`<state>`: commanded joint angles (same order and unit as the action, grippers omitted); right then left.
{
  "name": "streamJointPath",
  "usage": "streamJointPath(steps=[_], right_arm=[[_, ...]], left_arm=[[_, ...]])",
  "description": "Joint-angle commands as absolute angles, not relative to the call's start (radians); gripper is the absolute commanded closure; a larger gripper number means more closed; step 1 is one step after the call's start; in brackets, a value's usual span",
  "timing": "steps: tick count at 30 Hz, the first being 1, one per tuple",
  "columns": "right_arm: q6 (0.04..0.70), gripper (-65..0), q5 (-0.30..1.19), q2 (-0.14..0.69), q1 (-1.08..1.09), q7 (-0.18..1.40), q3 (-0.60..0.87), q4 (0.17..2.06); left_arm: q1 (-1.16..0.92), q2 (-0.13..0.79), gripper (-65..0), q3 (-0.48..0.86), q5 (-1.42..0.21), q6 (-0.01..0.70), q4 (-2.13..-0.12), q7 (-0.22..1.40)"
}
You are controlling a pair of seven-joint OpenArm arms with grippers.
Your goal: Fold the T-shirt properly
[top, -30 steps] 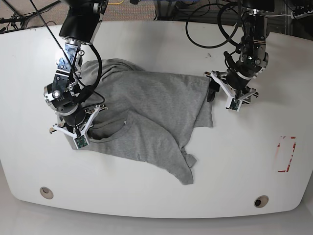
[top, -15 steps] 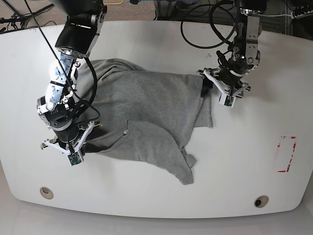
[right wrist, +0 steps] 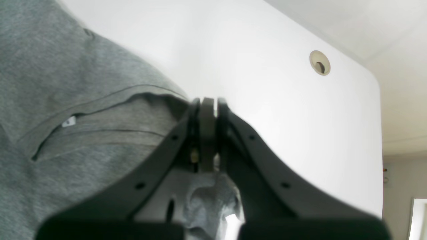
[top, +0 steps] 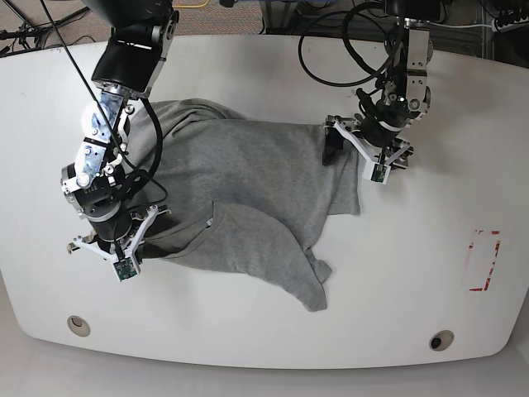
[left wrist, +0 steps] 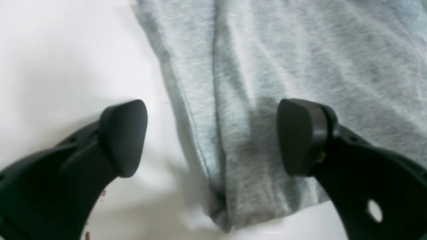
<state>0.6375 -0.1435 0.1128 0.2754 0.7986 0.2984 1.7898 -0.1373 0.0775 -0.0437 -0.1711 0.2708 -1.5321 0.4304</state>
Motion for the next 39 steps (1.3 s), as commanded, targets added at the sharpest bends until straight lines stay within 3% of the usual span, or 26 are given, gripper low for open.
streamJointPath(steps=[2, 4, 9, 12, 23, 33, 39], right_arm=[[0.638, 0.0, -0.143, 0.114, 0.275, 0.799, 0.298, 1.790], [0.638, 0.0, -0.143, 0.114, 0.275, 0.799, 0.298, 1.790], [0.638, 0.0, -0.143, 0.113, 0.275, 0.799, 0.298, 1.790], [0.636, 0.0, -0.143, 0.111, 0.275, 0.799, 0.298, 1.790], [0.630, 0.0, -0.145, 0.116, 0.311, 0.799, 0.306, 1.790], [0.630, 0.0, -0.145, 0.113, 0.417, 0.800, 0.306, 1.782], [0.630, 0.0, -0.145, 0.113, 0.527, 0.800, 0.305, 1.739]], left_arm=[[-0.130, 0.079, -47.6, -0.061, -0.171, 0.271, -1.521, 0.430], [-0.124, 0.079, -40.0, -0.065, -0.171, 0.271, -1.515, 0.430], [-0.119, 0.077, -13.5, -0.064, -0.173, 0.271, -1.517, 0.430], [-0.119, 0.077, -3.5, -0.065, -0.173, 0.271, -1.523, 0.432], [-0.119, 0.085, -1.1, -0.061, -0.173, 0.271, -1.679, 0.552], [-0.047, 0.087, -1.1, 0.048, -0.173, 0.272, -1.804, 0.676], [0.065, 0.087, -1.1, 0.136, -0.173, 0.349, -1.847, 0.762]])
